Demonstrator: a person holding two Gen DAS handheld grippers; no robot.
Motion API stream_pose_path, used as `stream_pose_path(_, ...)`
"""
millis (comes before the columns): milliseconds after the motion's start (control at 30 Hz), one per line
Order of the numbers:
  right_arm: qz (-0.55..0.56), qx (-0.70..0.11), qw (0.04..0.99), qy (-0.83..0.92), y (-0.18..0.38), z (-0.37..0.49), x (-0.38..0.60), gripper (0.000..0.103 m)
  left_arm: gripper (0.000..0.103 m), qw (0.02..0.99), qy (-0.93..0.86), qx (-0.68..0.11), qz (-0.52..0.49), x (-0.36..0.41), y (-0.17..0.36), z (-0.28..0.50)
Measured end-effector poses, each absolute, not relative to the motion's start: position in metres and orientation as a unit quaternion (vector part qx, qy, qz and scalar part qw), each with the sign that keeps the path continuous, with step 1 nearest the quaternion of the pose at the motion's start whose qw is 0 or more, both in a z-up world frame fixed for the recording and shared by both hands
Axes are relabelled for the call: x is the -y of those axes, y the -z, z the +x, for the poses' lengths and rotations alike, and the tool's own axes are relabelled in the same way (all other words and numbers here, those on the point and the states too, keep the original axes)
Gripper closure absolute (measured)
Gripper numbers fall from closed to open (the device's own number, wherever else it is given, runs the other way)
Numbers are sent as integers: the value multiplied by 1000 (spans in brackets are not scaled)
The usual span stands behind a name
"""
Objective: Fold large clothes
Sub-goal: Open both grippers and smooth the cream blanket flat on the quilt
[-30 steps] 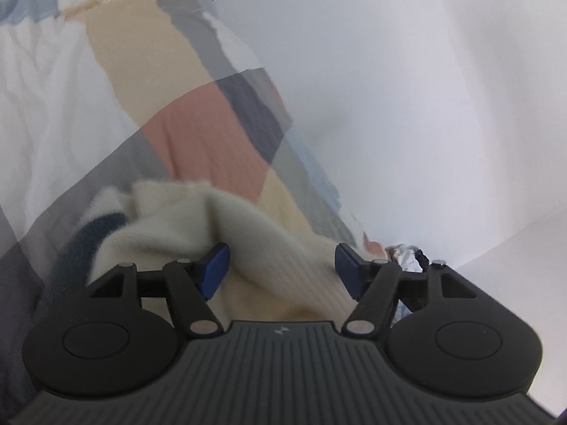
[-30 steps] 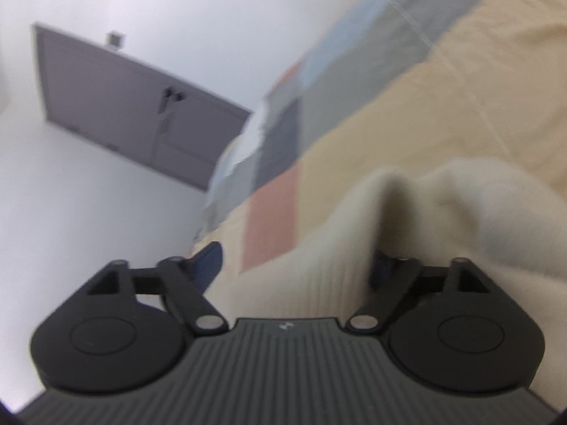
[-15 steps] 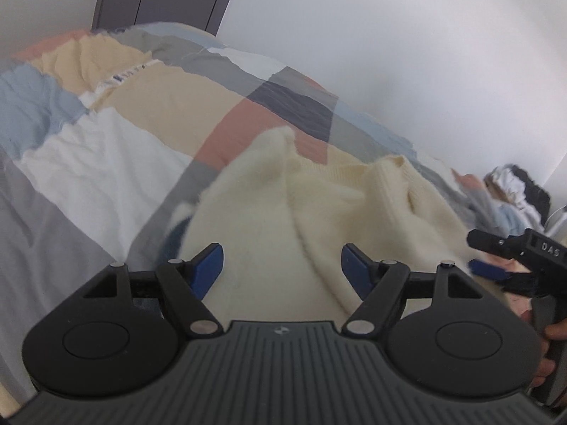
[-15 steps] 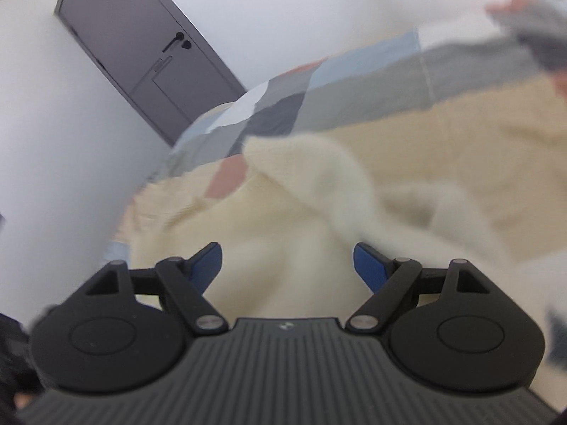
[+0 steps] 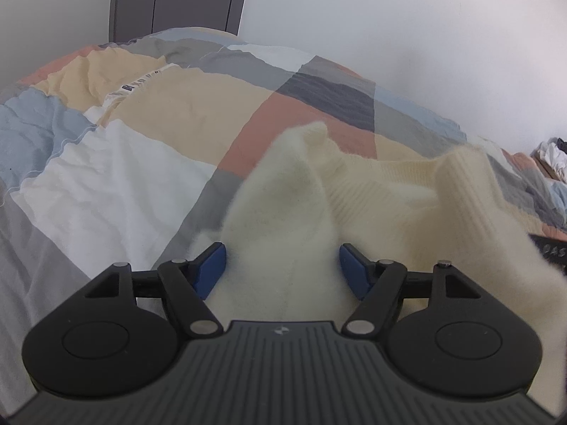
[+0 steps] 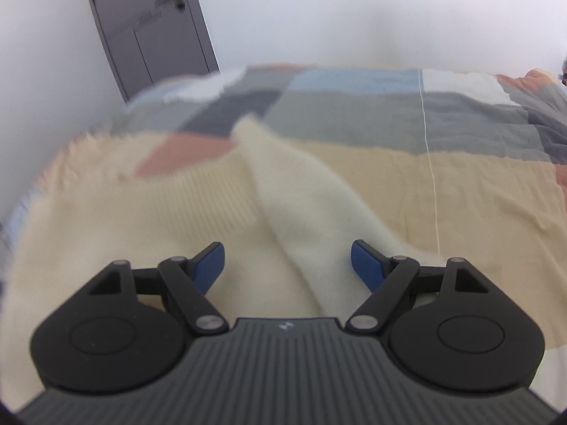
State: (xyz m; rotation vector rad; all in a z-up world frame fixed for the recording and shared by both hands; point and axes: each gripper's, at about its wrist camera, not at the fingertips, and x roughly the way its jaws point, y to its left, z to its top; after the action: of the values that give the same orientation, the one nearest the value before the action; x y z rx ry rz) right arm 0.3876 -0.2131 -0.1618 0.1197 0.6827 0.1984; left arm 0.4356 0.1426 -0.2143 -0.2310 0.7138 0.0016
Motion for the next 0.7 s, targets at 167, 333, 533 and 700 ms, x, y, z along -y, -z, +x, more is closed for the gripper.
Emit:
stream_pose_path(167,43,-337,936,-93,171,390,208,41,50,929,-5,-352,-115,-146,218,438)
stream_pose_path(333,52,-317,944,-75,160,384,215,82,80,936,-17,-328,-129,-154,207,427)
stream_pose_path(533,99,-278,955,-40,136,378,248,86,91,942,-38,-289,-166,-181,188,416)
stream_pose_path(700,128,-253,959,-15,128,380,274,87,91,941,-51,-266,-203,-198,183,411)
